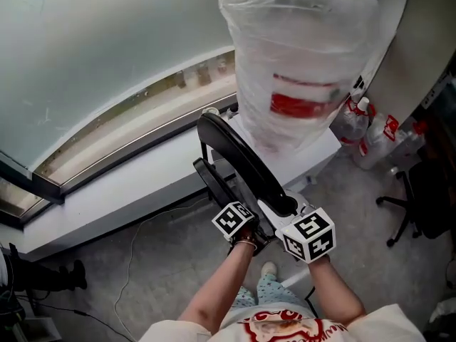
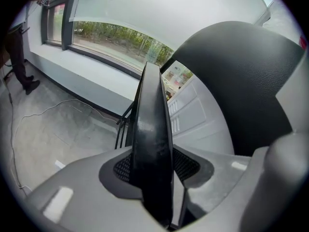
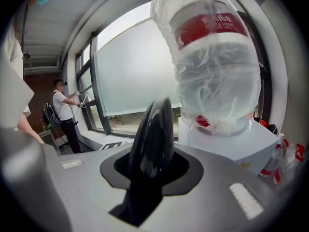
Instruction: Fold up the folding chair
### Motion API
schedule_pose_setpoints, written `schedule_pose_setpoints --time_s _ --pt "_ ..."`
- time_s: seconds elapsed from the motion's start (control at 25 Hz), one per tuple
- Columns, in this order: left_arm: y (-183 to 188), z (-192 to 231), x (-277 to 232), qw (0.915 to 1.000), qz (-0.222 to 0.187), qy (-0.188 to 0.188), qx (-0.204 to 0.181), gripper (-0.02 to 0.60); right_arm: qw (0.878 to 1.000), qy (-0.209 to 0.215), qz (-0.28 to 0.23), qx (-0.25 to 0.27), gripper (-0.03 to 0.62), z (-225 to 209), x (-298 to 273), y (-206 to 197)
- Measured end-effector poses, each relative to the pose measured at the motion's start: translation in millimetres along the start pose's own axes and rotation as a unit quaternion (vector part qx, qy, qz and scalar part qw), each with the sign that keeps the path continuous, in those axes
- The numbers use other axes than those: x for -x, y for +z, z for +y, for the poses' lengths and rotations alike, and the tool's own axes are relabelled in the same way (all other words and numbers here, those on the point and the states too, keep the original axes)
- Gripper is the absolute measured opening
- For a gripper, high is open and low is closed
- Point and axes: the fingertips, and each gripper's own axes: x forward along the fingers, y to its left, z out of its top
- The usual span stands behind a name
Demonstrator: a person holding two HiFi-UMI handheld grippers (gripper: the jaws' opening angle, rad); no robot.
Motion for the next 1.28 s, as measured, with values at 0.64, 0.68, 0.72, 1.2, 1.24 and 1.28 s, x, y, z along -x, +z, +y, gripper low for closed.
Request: schedule_pose_setpoints --time_s 0.64,0.68,0.72,1.2,1.24,1.28 --pt "-16 -54 -21 0.9939 0.051 -0.098 -0.007 0.206 1.000 0.010 -0.021 0.004 0.157 -10 5 2" --pt "-18 -54 -18 0.9927 0.052 -0.107 -0.021 0.206 1.000 0.007 -0.023 0.003 0.161 -11 6 -1" --pt "-19 -55 -15 0.9912 0.054 -0.116 -0.035 0.208 1.000 0.001 -0.023 0.005 0.185 -12 7 -4" --pt "31 -23 94 0.9714 -0.059 -0.196 -0.120 0.235 0.986 -0.089 -0.103 0.100 0.342 -12 71 36" --pt "34 -17 117 0.9671 -0.077 -0.210 -0.122 0.235 0.982 -0.100 -0.118 0.111 0.342 -11 82 44" --pt "36 -14 139 0.9615 -0.092 -0.227 -0.124 0.235 0.978 -0.107 -0.135 0.118 0.341 -10 93 54"
